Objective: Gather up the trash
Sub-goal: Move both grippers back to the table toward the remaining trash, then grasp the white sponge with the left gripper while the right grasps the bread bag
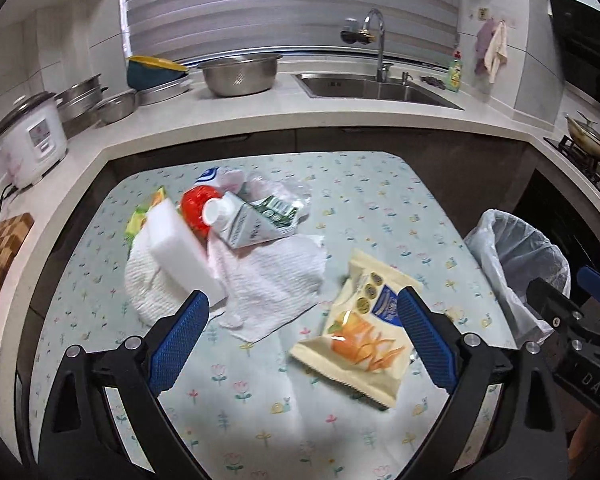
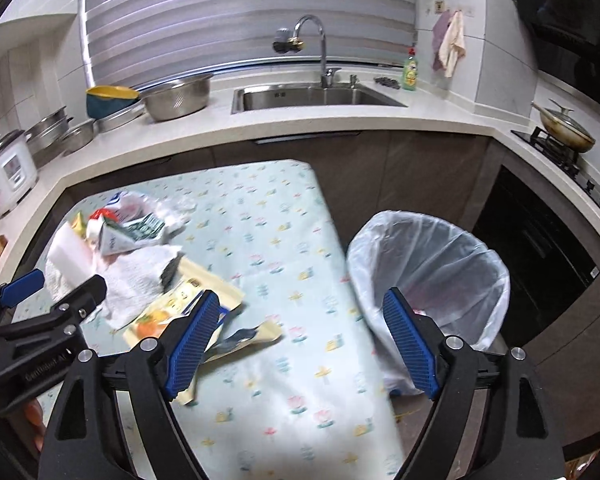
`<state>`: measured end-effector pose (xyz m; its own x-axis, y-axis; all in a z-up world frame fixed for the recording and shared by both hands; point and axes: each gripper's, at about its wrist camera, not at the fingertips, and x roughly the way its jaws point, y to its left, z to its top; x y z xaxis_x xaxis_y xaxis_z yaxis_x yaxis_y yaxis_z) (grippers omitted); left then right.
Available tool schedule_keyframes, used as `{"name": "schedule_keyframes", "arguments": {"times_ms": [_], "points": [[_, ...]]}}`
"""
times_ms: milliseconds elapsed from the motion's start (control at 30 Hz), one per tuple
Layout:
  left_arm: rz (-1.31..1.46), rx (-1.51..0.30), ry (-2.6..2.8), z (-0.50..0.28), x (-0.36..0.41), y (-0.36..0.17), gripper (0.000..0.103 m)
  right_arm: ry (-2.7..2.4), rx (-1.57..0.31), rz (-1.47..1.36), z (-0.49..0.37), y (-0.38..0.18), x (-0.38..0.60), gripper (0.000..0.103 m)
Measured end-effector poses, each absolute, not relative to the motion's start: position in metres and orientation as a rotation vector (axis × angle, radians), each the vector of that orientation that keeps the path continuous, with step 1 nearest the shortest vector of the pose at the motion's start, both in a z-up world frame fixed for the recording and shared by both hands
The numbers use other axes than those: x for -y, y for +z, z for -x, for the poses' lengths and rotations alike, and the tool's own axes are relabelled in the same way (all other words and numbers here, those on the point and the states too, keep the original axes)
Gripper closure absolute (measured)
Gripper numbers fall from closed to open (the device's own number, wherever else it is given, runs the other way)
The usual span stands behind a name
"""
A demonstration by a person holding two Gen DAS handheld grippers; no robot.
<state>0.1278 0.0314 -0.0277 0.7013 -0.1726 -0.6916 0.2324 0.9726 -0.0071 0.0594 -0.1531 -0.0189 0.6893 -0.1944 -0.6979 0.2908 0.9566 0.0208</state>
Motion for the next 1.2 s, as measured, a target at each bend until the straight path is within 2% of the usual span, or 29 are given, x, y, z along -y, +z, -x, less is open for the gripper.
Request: {"name": "schedule_keyframes", "arguments": {"times_ms": [467, 1000, 1033, 1067, 1133, 1200], "points": [[-0.008, -0.807, -0.103, -0.134, -0.121, -0.050, 0.012, -0.180, -0.904, -0.163, -0.092, -0.083, 0.080, 0.019], [0.044, -0.843, -0.081, -0.161, -0.145, -0.062, 0.011, -0.207, -1.016, -0.152, -0.142, -0.135, 0.057, 0.018], [0.043, -0.845, -0.085, -0.163, -0.143, -0.063, 0.011, -0.208, -1.018, -0.161, -0.141, -0.137, 0.059, 0.019], [0.043, -0.845, -0.088, -0.166, -0.141, -0.064, 0.011, -0.208, -1.022, -0.167, -0.142, -0.138, 0.062, 0.029], [0.047, -0.848, -0.091, -0.172, -0.138, -0.065, 0.011, -0.198, -1.039, -0.183, -0.143, -0.142, 0.067, 0.044], [0.050, -0.854, -0.093, -0.180, -0.133, -0.067, 0.011, -0.186, -1.034, -0.200, -0.143, -0.142, 0.071, 0.049]]}}
